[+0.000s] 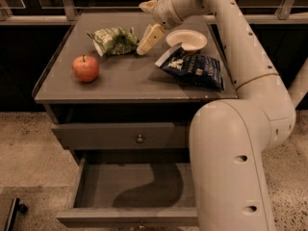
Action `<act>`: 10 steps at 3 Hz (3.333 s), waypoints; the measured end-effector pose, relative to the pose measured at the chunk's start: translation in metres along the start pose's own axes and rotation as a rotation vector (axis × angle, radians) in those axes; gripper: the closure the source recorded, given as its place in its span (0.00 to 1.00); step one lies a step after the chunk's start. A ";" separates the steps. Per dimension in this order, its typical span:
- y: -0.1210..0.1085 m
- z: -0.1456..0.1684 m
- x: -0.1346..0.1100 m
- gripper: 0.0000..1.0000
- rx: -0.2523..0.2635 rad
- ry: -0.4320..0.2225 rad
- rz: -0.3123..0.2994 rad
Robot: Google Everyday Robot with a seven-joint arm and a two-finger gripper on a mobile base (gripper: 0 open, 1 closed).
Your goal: Place green jalapeno chip bag into middle drawer
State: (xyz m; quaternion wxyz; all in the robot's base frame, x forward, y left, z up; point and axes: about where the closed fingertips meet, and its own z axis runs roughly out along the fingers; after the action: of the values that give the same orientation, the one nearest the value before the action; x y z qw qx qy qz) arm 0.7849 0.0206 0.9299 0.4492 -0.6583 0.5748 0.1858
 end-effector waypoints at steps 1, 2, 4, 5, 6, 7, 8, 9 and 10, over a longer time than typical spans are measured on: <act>-0.002 0.015 0.003 0.00 -0.018 -0.027 0.006; 0.000 0.030 0.006 0.00 -0.042 -0.043 0.013; 0.011 0.062 0.005 0.00 -0.113 -0.064 0.016; 0.019 0.074 0.005 0.00 -0.152 -0.066 0.017; 0.019 0.075 0.005 0.18 -0.153 -0.066 0.016; 0.019 0.075 0.005 0.41 -0.153 -0.067 0.016; 0.019 0.075 0.005 0.65 -0.153 -0.067 0.016; 0.019 0.075 0.005 0.87 -0.153 -0.067 0.016; 0.019 0.075 0.005 1.00 -0.153 -0.067 0.016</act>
Offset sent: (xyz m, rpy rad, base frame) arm 0.0398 0.0177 -0.0149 0.0414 0.0516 0.0618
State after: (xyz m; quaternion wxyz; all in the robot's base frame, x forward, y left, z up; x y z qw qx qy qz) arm 0.7885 0.0793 0.8798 0.4148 -0.6795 0.5490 0.2547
